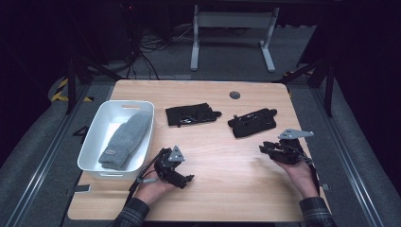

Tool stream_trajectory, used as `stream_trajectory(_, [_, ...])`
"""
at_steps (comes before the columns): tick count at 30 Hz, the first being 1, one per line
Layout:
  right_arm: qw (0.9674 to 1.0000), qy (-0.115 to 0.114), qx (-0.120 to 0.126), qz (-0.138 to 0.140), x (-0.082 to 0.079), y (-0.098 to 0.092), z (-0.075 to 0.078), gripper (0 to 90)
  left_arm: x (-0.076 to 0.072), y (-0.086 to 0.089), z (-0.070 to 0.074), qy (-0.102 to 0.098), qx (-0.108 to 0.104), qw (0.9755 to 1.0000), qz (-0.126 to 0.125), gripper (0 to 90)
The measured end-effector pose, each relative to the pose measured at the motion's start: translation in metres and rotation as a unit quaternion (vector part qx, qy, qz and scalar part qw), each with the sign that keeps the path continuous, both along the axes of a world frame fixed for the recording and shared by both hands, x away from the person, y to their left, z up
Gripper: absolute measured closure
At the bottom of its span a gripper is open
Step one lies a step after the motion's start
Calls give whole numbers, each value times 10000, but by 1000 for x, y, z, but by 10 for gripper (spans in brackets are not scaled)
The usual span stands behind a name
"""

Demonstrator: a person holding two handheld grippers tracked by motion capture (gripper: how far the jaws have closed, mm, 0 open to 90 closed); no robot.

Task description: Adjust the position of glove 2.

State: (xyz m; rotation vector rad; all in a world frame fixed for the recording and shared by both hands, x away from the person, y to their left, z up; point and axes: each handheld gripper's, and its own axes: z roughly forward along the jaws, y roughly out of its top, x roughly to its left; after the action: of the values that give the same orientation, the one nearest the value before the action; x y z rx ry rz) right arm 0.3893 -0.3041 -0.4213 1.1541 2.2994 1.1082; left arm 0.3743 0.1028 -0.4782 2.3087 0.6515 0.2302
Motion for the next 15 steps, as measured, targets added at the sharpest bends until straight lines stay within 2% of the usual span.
stream_trajectory(3, [10000,-24,-11,45,14,8,2,893,0,0,0,-6,3,10000,-28,2])
stream_trajectory(7, [10000,28,12,52,30,14,1,898,0,1,0,-5,-5,10000,-63,1])
stream_trajectory(10, [10000,-28,21,44,44,21,-3,899,0,1,0,-2,-17,10000,-71,2])
stream_trajectory(15, [10000,25,-50,1,66,34,-10,900,0,2,0,0,0,10000,-82,2])
